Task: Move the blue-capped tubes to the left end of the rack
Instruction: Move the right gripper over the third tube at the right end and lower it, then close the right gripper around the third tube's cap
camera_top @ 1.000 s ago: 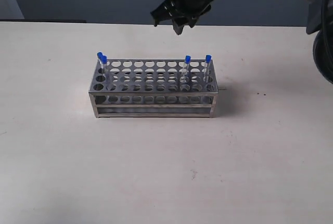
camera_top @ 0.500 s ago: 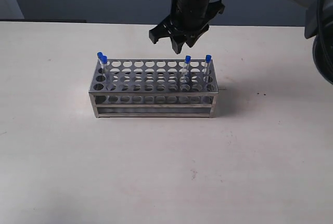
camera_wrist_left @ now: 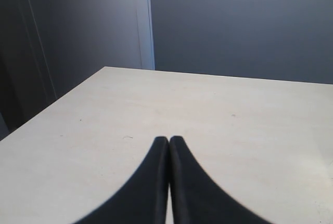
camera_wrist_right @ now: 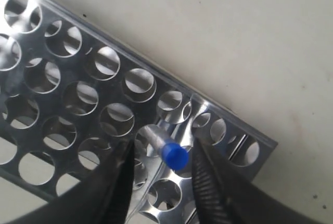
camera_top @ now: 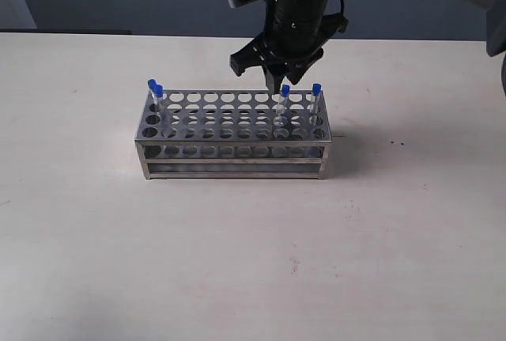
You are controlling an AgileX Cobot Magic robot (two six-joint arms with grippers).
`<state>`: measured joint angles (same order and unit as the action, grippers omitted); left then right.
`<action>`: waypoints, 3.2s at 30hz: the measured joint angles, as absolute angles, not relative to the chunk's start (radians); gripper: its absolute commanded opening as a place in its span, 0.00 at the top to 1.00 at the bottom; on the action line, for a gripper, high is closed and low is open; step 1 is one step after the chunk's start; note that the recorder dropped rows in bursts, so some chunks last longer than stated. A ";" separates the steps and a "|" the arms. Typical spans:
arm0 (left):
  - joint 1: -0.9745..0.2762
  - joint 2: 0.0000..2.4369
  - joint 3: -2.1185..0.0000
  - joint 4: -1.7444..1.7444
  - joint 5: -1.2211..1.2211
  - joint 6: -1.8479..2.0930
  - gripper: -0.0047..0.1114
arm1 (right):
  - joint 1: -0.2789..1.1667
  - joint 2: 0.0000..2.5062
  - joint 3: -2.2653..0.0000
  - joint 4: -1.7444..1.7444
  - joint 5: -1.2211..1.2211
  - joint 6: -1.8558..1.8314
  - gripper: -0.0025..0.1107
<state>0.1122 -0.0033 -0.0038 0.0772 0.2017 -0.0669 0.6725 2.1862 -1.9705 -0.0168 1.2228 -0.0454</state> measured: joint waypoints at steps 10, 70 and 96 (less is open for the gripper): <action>0.112 -0.003 -0.004 0.077 0.202 -0.067 0.96 | 0.673 2.184 -1.967 -0.017 1.223 -0.043 0.65; 0.112 -0.003 -0.004 0.077 0.202 -0.067 0.96 | 0.673 2.184 -1.883 0.009 1.069 -0.128 0.65; 0.112 -0.003 -0.004 0.077 0.202 -0.067 0.96 | 0.673 2.226 -1.883 0.000 1.075 -0.120 0.98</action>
